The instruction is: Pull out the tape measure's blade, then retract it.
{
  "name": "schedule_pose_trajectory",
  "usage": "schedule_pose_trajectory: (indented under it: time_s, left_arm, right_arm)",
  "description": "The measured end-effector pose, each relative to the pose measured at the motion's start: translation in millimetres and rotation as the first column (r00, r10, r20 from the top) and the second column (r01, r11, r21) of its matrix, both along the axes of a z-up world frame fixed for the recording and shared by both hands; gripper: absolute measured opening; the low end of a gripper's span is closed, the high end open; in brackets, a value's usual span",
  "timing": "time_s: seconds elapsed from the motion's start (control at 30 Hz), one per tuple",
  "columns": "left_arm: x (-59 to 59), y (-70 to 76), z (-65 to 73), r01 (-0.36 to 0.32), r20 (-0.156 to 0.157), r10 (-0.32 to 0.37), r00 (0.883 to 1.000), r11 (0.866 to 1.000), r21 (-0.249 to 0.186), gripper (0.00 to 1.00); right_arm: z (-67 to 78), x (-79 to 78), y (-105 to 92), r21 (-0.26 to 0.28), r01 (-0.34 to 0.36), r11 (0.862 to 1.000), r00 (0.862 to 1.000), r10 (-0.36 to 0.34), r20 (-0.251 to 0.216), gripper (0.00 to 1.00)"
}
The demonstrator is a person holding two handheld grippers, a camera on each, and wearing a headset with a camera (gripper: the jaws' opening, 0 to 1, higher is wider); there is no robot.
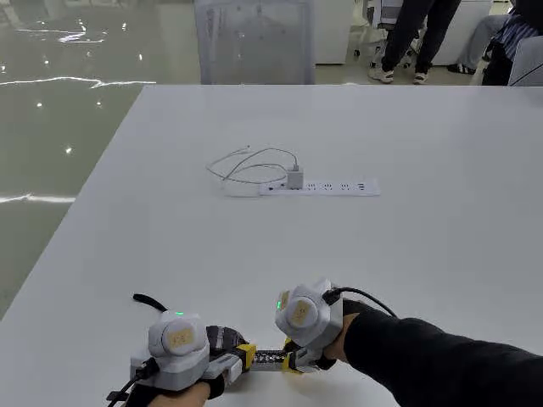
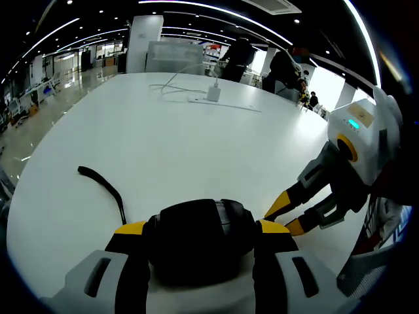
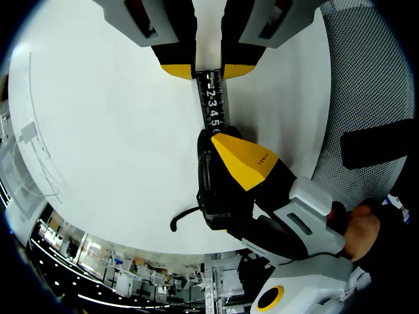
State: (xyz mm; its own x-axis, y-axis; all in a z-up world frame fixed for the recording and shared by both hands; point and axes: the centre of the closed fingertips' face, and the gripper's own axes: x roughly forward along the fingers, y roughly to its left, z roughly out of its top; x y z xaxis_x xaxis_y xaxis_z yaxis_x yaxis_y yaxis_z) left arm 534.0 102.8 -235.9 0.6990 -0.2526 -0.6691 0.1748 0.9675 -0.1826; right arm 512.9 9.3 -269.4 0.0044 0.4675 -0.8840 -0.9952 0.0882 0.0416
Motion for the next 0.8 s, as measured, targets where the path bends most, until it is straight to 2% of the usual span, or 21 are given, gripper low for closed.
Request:
schedule_pose_trajectory:
  time_s: [0.8]
  left_arm:
    - [1.0,0.7,-0.4,-0.007,-0.003,0.007,1.0,1.0,-0.013,0.59]
  right_arm:
    - [-0.5,0.4,11.8,0.019,0.0,1.0,1.0,0.0,-0.006,0.09]
